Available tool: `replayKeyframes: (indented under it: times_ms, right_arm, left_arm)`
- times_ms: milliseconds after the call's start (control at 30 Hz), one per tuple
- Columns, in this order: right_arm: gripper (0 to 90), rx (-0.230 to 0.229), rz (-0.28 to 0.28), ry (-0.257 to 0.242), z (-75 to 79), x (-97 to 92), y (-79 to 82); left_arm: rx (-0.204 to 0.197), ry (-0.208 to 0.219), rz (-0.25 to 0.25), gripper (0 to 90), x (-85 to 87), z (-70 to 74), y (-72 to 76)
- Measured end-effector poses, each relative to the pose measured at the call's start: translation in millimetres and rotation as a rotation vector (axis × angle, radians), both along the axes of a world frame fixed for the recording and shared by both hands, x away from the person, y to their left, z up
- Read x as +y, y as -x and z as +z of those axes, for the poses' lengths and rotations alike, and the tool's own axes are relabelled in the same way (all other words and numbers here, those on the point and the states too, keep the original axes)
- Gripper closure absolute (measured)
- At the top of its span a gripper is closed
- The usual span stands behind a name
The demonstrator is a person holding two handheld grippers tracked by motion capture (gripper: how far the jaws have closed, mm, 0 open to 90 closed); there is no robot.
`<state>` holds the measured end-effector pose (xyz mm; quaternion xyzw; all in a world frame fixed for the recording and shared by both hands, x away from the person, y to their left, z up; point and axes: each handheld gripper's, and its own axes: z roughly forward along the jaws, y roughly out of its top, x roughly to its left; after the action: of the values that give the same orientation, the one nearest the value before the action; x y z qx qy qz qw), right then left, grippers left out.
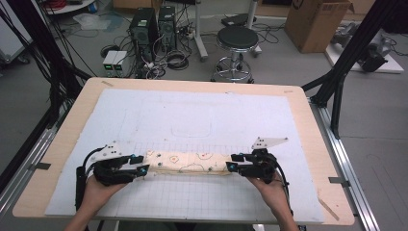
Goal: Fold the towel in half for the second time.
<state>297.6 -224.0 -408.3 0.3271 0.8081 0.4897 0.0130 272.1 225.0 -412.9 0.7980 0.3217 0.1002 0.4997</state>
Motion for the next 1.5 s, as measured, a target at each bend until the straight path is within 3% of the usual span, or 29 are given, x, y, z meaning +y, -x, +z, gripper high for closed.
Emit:
replayKeyframes:
  times_ms: [133, 233, 300, 467, 800, 1067, 1200, 1500]
  right_arm:
    - [63.9, -0.015, 0.038, -0.004, 5.8, 15.8, -3.6]
    - [74.3, -0.017, 0.063, 0.008, 7.2, 28.5, -6.7]
    - [78.6, -0.01, 0.073, 0.019, 7.2, 38.5, -9.7]
    - [81.7, 0.001, 0.095, 0.015, 4.5, 58.6, -13.8]
    - [84.1, 0.054, 0.116, 0.108, -13.3, 91.1, -16.9]
    - [84.5, 0.065, 0.129, 0.224, -25.0, 97.4, -15.9]
    - [84.3, 0.037, 0.133, 0.263, -23.0, 94.5, -13.9]
    - [83.2, 0.031, 0.113, 0.256, -24.0, 70.2, -10.1]
  left_arm:
    - [-0.003, 0.001, -0.04, 69.1, -18.1, 2.9, -5.2]
    - [-0.01, -0.048, -0.067, 80.1, -34.9, 2.8, -10.1]
    - [-0.009, -0.053, -0.077, 83.9, -43.5, 2.4, -12.9]
    - [0.014, -0.075, -0.081, 86.4, -58.9, -0.6, -19.7]
    - [0.042, -0.134, -0.089, 87.6, -71.8, -9.0, -23.0]
    - [0.066, -0.223, -0.096, 87.7, -75.1, -20.3, -22.6]
    - [0.068, -0.232, -0.091, 87.7, -70.8, -20.1, -22.3]
    - [0.08, -0.215, -0.072, 87.5, -52.0, -21.6, -21.5]
